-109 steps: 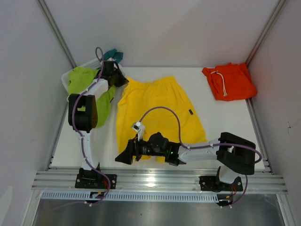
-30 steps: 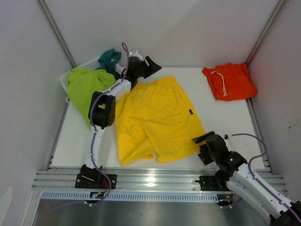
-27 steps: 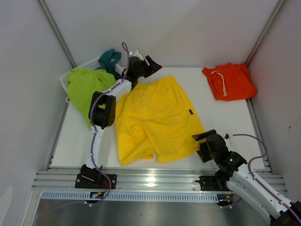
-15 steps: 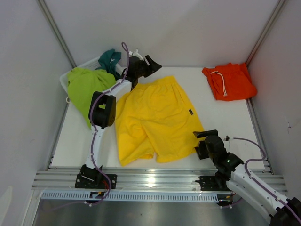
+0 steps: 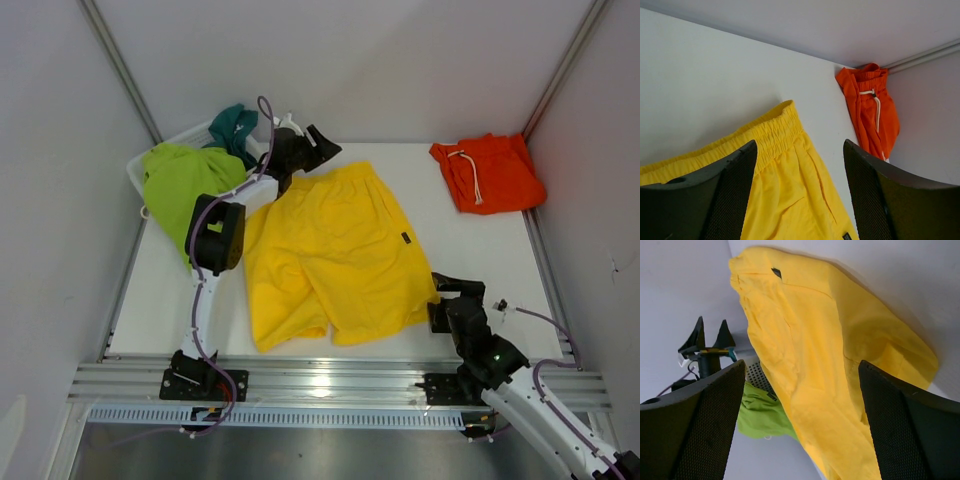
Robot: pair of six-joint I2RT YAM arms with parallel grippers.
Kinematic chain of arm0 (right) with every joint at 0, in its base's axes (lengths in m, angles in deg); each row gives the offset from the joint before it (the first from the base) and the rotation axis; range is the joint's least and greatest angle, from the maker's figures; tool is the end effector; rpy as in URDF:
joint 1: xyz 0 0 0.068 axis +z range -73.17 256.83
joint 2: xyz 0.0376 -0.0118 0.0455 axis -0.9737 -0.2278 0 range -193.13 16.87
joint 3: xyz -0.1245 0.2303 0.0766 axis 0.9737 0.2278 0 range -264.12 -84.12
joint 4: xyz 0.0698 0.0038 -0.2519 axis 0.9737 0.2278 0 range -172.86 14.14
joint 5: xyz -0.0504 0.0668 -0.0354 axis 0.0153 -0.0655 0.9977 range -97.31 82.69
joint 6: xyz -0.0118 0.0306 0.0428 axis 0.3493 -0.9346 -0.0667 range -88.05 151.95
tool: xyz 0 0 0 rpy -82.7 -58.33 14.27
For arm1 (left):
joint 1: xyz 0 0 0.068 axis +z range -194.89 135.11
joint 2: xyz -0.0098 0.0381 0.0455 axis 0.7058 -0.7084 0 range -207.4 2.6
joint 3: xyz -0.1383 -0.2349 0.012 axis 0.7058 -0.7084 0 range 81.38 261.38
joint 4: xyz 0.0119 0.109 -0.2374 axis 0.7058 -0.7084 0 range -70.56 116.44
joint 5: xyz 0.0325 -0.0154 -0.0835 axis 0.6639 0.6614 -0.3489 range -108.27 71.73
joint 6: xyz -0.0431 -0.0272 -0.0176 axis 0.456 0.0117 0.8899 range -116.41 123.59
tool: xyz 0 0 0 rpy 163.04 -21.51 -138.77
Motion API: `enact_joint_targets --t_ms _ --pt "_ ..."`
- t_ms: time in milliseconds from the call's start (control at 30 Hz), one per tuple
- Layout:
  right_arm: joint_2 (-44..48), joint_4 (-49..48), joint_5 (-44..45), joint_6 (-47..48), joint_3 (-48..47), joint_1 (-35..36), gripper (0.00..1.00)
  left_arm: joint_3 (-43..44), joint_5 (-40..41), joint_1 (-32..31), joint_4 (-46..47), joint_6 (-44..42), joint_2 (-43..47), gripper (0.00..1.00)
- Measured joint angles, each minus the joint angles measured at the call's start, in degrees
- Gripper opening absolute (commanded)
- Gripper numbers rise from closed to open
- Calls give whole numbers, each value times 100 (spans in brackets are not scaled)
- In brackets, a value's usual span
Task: Fold and stack the shorts
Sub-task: Flatten the shorts out
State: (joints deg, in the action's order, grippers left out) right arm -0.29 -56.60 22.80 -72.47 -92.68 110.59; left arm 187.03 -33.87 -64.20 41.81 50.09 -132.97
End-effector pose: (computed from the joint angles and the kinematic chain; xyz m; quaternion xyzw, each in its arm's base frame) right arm 0.0971 0.0436 0.1541 0.5931 0.6289 0.3353 0.3746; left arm 0.5213 -0.1927 0.2009 -0.1035 0.7812 -0.4194 0.4507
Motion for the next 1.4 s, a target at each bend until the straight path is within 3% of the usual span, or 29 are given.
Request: enact_joint_targets --t_ms 400,600,800,1067,1400 --pt "76 494 295 142 -155 -15 92 -334 57 0 116 -50 323 73" --pt "-516 221 -68 111 -70 59 92 -369 197 0 -61 -186 511 73" --pt "-717 28 -2 -111 11 695 92 -369 339 0 -162 -304 643 73" --pt "-1399 -962 140 -271 234 839 95 -428 415 2 -374 -444 684 74" --pt "-1725 -2232 380 -345 533 584 96 -2138 638 160 -304 -651 1705 74"
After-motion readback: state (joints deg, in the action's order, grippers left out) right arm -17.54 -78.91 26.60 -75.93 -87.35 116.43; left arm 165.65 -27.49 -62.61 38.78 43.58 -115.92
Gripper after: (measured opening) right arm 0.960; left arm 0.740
